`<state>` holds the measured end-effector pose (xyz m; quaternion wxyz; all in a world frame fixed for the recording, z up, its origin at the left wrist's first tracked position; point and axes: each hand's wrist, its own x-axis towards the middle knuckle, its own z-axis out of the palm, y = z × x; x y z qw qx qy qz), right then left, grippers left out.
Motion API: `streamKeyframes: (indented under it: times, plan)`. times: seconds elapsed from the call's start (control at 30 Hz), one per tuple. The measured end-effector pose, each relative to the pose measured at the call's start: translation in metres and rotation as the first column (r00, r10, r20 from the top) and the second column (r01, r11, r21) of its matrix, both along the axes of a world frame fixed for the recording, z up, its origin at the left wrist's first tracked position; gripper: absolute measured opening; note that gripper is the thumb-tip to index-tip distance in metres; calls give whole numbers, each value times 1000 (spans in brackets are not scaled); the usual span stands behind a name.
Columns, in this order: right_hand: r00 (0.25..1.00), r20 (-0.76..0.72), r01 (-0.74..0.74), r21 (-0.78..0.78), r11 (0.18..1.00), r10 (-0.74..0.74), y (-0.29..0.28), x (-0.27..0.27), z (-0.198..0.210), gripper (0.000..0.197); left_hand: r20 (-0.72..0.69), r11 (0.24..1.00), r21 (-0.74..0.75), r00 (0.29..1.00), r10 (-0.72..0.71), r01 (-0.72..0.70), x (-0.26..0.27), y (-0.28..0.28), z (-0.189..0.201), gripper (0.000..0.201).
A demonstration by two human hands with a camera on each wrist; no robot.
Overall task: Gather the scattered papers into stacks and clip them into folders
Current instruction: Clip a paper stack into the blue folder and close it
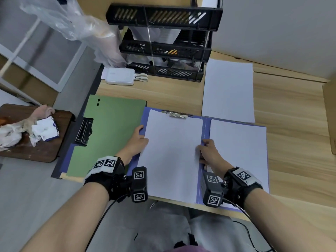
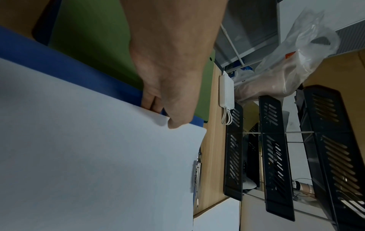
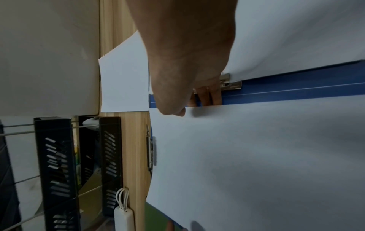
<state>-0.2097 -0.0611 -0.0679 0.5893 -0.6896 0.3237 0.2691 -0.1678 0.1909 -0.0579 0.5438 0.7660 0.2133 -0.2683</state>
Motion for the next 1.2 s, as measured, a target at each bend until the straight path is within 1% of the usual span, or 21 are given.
streamKeyframes:
  times: [0.03, 0.07, 0.13, 0.23, 0.4, 0.57, 0.67, 0.73, 0.77, 0.83, 0.87, 0.93, 0.97, 1.0, 1.07, 1.2]
  plan:
    - [1000, 18, -5, -11, 1000, 5, -1, 2, 1, 32, 9, 1000, -10, 1000, 0, 0, 1, 0, 2, 56]
    - [999, 32, -16, -22, 1000, 17, -1, 5, 3, 39, 15, 1000, -24, 1000, -8, 8, 3, -1, 3, 53]
    - [998, 45, -42, -38, 998, 44, -2, 9, 5, 45, 28, 998, -41, 999, -40, 41, 5, -1, 6, 46]
    - [999, 28, -45, -24, 999, 46, -4, 10, 4, 48, 19, 996, -60, 998, -61, 62, 8, -4, 9, 39]
    - [998, 4, -68, -21, 997, 68, -5, 11, 1, 50, 7, 996, -39, 997, -82, 82, 9, -5, 9, 43]
    - [992, 1, -126, -48, 991, 126, -6, 18, -2, 52, 2, 997, -18, 997, -72, 72, 14, -4, 0, 33]
    - [978, -5, -207, -91, 974, 207, -9, 25, 3, 47, -4, 996, 14, 996, -88, 88, 18, -4, -4, 25]
    - [971, 8, -237, -115, 965, 240, -13, 30, 8, 39, -21, 995, 49, 996, -83, 84, 22, -7, -7, 17]
    - [972, 12, -233, -113, 966, 235, -17, 32, 10, 34, -26, 994, 72, 997, -74, 76, 25, -9, -5, 17]
    - [980, -1, -201, -92, 975, 201, -27, 36, 15, 21, -12, 990, 130, 999, -53, 54, 30, -14, -3, 29]
    - [983, -10, -185, -80, 979, 185, -32, 37, 18, 18, 9, 987, 157, 999, -41, 39, 33, -17, 0, 31]
    - [988, -12, -156, -55, 986, 155, -43, 40, 23, 17, 64, 980, 197, 997, -32, 19, 40, -24, 5, 22]
    - [990, -10, -142, -49, 989, 142, -49, 41, 24, 17, 81, 978, 206, 996, -45, 27, 44, -28, 5, 25]
    - [991, -11, -133, -49, 990, 133, -54, 42, 25, 18, 85, 976, 208, 993, -78, 59, 50, -34, 5, 33]
    - [993, -14, -120, -52, 991, 120, -64, 44, 26, 20, 45, 965, 205, 983, -176, 164, 60, -49, 7, 43]
    - [994, -15, -113, -43, 993, 112, -80, 47, 24, 21, 27, 927, 145, 935, -355, 347, 77, -93, 19, 48]
